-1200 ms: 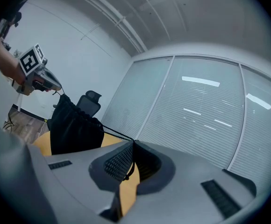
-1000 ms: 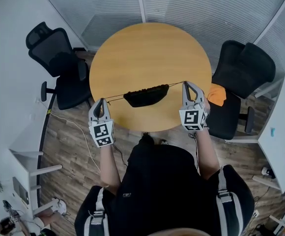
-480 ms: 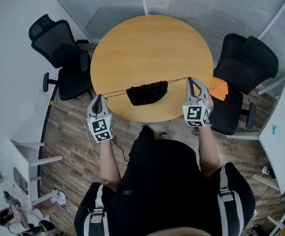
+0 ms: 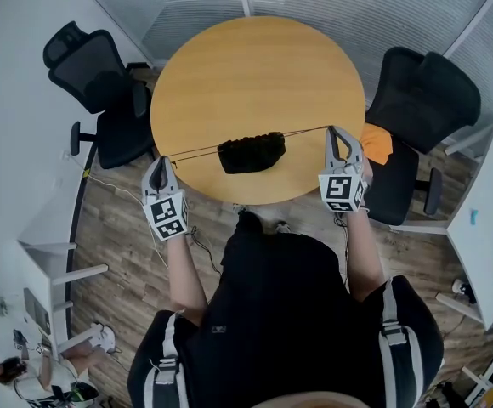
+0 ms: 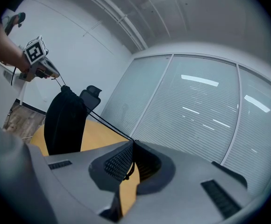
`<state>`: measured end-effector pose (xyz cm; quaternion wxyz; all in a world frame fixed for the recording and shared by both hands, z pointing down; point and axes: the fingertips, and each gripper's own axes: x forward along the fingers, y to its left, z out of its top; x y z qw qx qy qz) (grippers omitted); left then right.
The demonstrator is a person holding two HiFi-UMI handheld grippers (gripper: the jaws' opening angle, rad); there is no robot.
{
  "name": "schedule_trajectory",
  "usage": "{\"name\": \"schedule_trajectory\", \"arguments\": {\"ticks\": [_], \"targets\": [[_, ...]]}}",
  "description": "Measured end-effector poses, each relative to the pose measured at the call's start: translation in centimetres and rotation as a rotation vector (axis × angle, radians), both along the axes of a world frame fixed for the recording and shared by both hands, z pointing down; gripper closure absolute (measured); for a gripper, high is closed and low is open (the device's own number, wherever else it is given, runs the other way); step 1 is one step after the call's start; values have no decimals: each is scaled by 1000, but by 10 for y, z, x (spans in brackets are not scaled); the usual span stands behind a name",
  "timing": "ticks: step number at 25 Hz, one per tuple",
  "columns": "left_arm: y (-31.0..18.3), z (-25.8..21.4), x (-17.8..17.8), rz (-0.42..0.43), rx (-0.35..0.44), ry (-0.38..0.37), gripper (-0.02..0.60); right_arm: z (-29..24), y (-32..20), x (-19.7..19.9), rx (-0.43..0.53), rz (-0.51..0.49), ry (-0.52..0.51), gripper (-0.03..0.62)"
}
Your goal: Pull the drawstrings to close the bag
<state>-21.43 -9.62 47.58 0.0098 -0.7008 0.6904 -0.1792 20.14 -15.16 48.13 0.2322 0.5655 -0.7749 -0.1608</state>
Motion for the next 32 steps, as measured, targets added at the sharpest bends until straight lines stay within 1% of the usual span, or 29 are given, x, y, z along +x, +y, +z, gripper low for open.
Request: {"name": "schedule_trajectory", "arguments": {"ticks": [10,19,24,29,32], "targets": [[-7,1,-15,-57,4,20,565,3,-14,13,-6,18,15,534],[-10,-1,-35,-98,14,25,565,0,-23,15,-2,41,11,534],[-9,-4,-47,-117,24,13,565,-1,-23,11,2,48,16,534],[-8,-4,-54,-162,22,-25,565,0,-24,11,4,53,23,534],[-6,-4,-59,-170,20,-24,565,-1,-22,9,11,57,25,534]]}}
